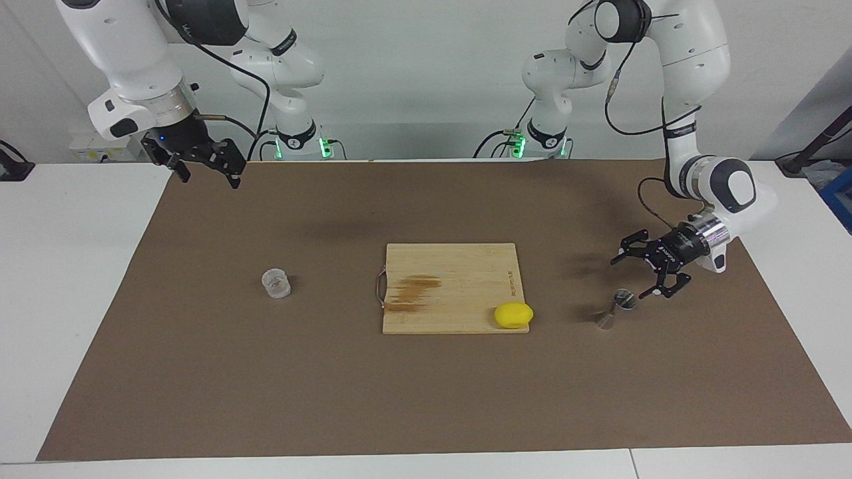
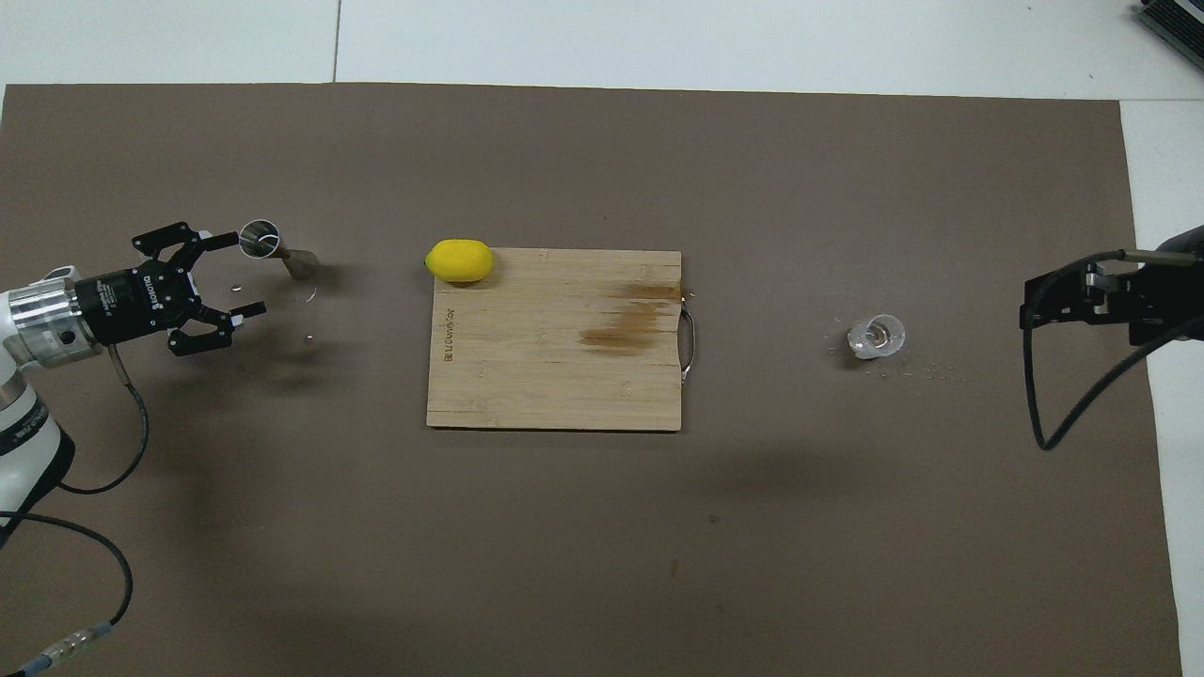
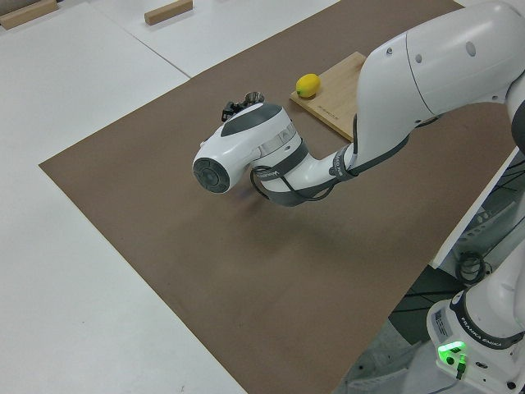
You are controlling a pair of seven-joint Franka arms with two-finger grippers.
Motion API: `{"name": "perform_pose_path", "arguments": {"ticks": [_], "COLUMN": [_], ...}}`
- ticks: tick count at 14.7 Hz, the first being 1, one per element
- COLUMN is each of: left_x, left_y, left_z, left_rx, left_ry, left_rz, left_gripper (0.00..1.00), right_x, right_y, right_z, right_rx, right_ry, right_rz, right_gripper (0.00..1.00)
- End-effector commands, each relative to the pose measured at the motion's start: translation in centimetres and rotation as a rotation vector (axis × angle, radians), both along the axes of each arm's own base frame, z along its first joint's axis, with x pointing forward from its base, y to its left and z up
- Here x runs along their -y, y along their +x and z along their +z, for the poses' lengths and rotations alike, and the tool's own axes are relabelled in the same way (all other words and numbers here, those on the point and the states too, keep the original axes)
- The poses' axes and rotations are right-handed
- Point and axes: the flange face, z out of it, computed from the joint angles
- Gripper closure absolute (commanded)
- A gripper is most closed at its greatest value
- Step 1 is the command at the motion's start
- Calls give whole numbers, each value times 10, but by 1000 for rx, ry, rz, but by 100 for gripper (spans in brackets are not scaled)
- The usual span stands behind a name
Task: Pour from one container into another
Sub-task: 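Close the left gripper around the metal cup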
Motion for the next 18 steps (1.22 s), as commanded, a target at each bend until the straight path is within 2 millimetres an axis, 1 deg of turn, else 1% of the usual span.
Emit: {"name": "perform_pose_path", "arguments": {"ticks": [1, 5, 8, 11, 16, 18], "left_x": [8, 10, 6, 5, 3, 10], "left_y": [7, 10, 10, 15, 17, 19], "left_z": [-7, -9, -9, -8, -9, -9], "left_rx": [-5, -6, -6, 3, 5, 7], "left_ry": [-2, 10, 9, -14, -23, -34], "left_rz": [34, 41, 48, 110, 150, 154], "left_gripper": [0, 0, 0, 0, 0, 0], "right_x": [4, 3, 4, 3, 3, 4], "right_y": [-7, -7, -7, -7, -7, -7], "right_z": [1, 1, 0, 1, 0, 1], "right_rx": [5, 5, 4, 5, 4, 7], "right_ry": [22, 21, 22, 22, 22, 22], "right_rz": [10, 11, 10, 13, 14, 13], "right_gripper": [0, 0, 0, 0, 0, 0]}}
